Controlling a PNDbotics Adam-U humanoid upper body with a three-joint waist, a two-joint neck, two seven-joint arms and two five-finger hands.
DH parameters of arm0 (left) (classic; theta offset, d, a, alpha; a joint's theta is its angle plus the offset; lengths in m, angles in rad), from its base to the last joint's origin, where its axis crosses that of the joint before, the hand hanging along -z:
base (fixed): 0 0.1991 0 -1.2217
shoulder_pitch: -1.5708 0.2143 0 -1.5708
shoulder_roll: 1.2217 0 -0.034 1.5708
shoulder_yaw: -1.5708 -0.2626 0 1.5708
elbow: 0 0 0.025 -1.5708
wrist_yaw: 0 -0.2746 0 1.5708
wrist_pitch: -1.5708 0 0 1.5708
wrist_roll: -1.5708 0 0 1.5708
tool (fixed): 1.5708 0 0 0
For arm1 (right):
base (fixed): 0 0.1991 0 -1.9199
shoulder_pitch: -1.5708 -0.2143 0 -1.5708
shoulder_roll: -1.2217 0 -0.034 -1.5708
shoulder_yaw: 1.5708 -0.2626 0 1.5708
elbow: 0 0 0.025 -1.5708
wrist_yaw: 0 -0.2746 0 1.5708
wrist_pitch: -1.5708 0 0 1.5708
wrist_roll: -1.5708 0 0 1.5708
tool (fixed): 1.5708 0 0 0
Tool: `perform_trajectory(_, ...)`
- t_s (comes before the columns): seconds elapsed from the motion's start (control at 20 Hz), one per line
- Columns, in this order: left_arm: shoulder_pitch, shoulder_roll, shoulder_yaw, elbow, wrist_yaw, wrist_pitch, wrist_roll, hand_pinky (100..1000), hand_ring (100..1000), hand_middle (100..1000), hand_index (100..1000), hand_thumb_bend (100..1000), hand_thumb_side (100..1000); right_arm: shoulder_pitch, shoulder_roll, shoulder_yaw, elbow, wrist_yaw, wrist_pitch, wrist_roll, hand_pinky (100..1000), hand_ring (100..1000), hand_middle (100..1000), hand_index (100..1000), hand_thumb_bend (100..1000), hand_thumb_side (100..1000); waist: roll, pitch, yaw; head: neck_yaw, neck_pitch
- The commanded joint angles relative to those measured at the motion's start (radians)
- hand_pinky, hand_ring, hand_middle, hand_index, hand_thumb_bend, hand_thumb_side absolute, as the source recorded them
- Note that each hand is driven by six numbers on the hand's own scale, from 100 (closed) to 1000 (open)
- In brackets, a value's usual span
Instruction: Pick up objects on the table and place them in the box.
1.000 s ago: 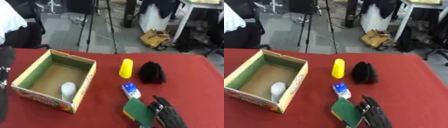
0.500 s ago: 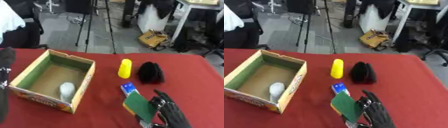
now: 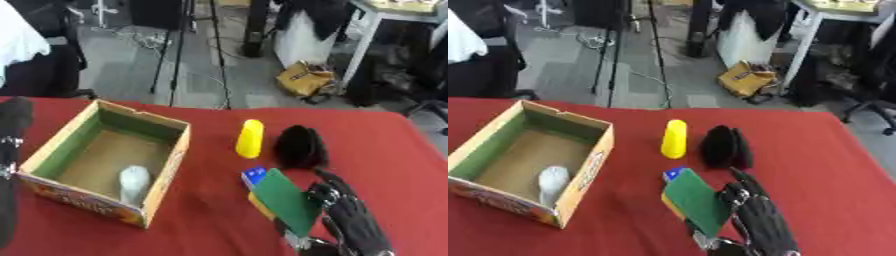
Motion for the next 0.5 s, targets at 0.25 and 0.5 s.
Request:
perform_trajectory(0.25,-0.003,0.007,0.002,-0.018,0.001,0.001,0.0,997,939,872,823,100,863,-0.031,-0.04,0.005,-0.086,-0.078,0.002,0.028,961,961,551,661,317,935,-0.003,-0.027,-0.001,0.003,0.001)
perform_trajectory(0.5,0.0,0.009,0.001,-0.018,0.001,0.002,-0.002,997,939,872,823,100,865,-0.072,-0.072,0.017,-0.101,-0.135,0.001,0.038,960,958,545,652,307,941,-0.01,-0.032,-0.001,0.01,0.001)
